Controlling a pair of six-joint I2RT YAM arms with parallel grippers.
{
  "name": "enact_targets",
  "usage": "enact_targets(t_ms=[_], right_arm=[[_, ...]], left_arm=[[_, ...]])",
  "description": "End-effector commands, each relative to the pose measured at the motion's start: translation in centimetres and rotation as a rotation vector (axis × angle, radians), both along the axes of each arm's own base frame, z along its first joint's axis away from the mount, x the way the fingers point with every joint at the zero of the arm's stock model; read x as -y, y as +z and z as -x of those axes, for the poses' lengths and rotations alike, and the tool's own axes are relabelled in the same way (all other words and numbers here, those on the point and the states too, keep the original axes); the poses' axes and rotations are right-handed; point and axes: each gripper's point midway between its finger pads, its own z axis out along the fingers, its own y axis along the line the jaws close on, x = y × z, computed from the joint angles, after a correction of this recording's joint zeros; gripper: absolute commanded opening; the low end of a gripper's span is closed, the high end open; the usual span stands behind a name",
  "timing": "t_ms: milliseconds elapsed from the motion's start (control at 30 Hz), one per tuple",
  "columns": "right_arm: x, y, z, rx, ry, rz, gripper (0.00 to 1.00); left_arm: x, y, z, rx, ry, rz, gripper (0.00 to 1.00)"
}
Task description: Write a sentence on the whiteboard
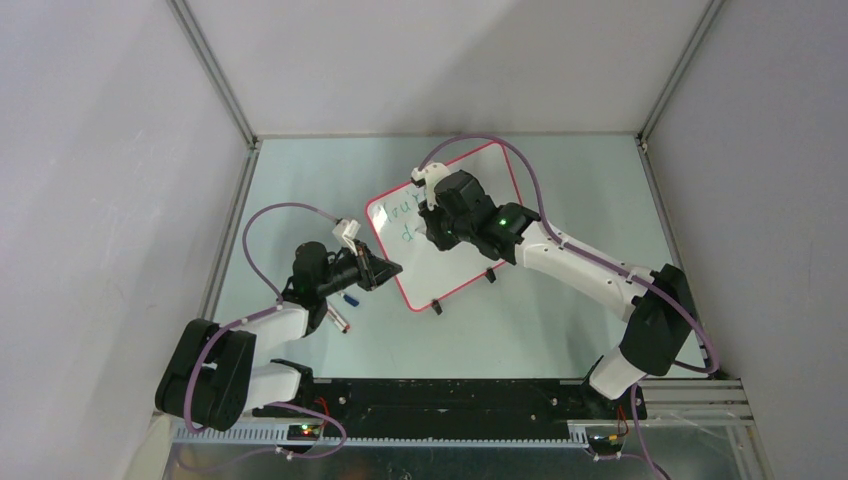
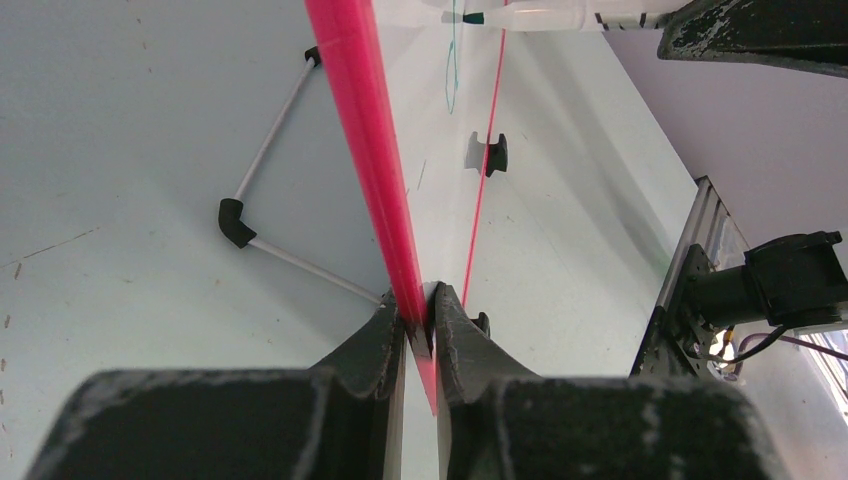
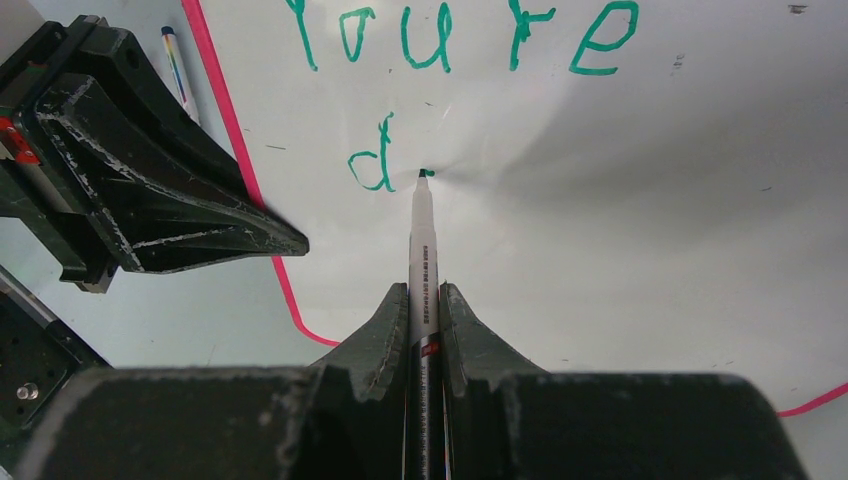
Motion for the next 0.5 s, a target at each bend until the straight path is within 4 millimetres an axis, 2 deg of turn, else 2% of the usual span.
enact_targets(t_ms=[0,467], right_arm=[[-1.00,1.34,-0.41,0.022,0.014,-0.035,0.00],[-0.37,0.37,0.44,-0.005,0.024,-0.005,0.00]], left_arm=[[-1.04,-1.46,-0.72,0.019,0.043,-0.088,0.07],[-1.01,-1.47,-0.70,0.019,0.042,-0.088,0.07]])
